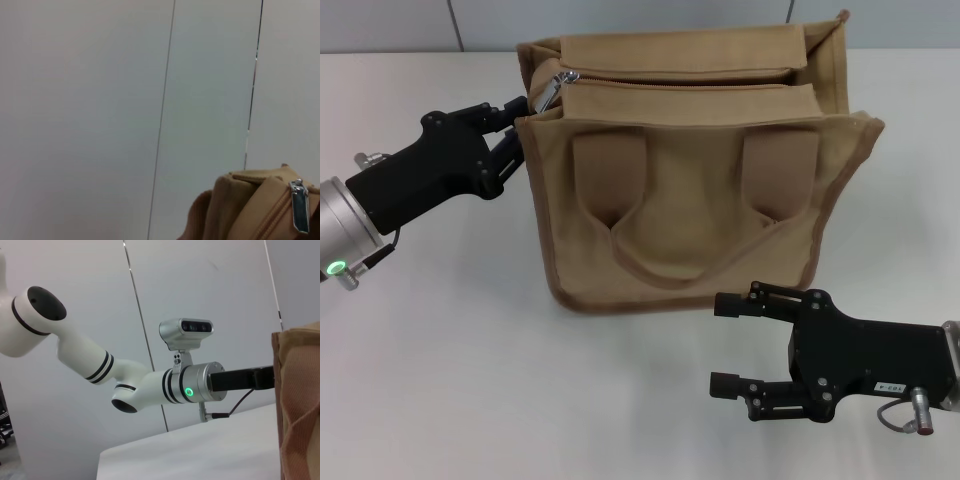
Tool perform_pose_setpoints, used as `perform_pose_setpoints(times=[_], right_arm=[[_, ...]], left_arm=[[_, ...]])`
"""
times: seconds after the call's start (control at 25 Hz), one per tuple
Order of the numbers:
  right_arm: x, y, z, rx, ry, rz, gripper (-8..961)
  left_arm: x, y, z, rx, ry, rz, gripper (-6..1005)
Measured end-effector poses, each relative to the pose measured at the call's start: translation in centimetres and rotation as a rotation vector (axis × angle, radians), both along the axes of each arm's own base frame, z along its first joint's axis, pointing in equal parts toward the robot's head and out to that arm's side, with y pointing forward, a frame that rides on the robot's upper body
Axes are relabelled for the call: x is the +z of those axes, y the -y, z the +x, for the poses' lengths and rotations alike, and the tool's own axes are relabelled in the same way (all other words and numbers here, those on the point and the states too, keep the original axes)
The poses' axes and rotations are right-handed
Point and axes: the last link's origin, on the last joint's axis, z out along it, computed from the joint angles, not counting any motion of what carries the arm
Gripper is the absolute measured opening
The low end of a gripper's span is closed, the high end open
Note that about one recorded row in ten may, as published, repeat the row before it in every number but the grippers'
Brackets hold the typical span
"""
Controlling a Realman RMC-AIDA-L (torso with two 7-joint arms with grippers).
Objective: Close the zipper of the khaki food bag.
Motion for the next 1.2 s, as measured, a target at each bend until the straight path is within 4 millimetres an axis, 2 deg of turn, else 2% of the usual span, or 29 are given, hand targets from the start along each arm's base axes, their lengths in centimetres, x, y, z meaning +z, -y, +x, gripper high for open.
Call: perform_pose_setpoints(times=[0.24,0.44,0.84,1.2], right_arm=[[0.0,0.2,0.0,0.009,-0.008,0.001,727],[0.1,0.3,0.0,0.010,-0.010,0.000,722],[0.6,0.6,-0.5,0.029,-0.064,-0.005,711],[3.4,0.6,-1.9,0.050,-0.239,0.001,701]], left_arm=[[0.2,0.0,-0.1,0.009,0.012,0.014,130],[0.2,0.2,0.0,0.004,0.028,0.006,19],[1.5,0.8,1.0,-0.072,0.108,0.019,20],[1.9,0.7,2.9,-0.171,0.155,0.006,20]])
